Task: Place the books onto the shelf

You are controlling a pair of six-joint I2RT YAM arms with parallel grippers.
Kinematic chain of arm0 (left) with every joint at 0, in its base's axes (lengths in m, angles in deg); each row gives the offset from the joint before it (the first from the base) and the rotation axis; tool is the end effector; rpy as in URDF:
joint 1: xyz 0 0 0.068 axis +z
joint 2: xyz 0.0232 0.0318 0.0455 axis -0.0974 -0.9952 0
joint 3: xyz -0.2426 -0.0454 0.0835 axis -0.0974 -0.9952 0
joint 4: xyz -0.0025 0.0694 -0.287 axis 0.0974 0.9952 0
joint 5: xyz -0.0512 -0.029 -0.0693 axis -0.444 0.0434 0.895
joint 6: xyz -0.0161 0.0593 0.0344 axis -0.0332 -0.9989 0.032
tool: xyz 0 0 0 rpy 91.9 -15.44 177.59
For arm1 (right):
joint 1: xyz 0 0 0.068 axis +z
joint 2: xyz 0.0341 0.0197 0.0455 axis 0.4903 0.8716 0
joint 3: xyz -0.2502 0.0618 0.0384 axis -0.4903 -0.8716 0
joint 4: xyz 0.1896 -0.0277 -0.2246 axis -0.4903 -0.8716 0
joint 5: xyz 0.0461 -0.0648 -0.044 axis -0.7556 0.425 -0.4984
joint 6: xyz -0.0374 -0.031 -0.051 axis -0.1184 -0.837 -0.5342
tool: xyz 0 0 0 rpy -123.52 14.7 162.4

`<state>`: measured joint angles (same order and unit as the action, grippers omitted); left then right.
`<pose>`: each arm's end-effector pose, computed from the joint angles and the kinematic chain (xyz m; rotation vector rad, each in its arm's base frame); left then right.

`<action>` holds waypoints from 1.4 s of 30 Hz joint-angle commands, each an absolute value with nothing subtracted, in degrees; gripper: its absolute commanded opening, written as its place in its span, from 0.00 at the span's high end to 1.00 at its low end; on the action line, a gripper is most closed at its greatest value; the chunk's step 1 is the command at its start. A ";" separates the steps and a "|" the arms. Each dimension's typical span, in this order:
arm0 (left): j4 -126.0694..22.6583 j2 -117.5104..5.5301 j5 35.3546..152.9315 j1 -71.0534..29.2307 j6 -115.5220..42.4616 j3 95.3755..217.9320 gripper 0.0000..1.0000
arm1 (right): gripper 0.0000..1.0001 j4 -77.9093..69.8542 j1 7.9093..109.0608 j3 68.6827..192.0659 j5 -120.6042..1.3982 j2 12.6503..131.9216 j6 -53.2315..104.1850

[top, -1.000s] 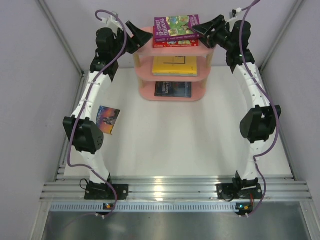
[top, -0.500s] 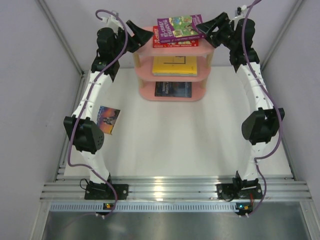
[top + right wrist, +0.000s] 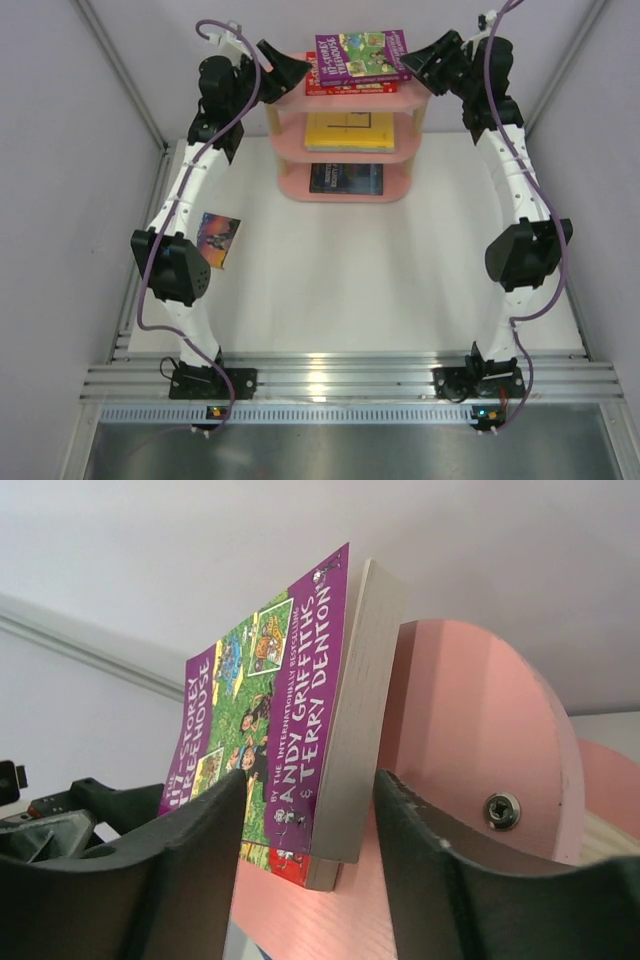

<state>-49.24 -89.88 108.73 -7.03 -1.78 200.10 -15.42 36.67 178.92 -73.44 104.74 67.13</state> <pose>0.4849 -0.1314 0.4544 -0.1163 1.5750 -1.1126 0.5059 0.0862 0.4517 0.2969 1.6699 1.0415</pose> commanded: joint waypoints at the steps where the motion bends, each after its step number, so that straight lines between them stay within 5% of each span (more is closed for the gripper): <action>1: -53.91 -90.54 108.82 -7.42 -1.53 202.43 0.19 | 0.51 -14.86 36.30 180.34 -73.23 102.56 65.68; 31: -54.79 -90.97 108.91 -8.56 -2.14 201.38 0.19 | 0.85 -12.66 39.38 176.91 -74.02 102.56 66.04; 42: -55.14 -91.50 108.65 -9.00 -2.23 201.38 0.19 | 0.87 -12.40 39.55 177.17 -75.43 102.65 66.39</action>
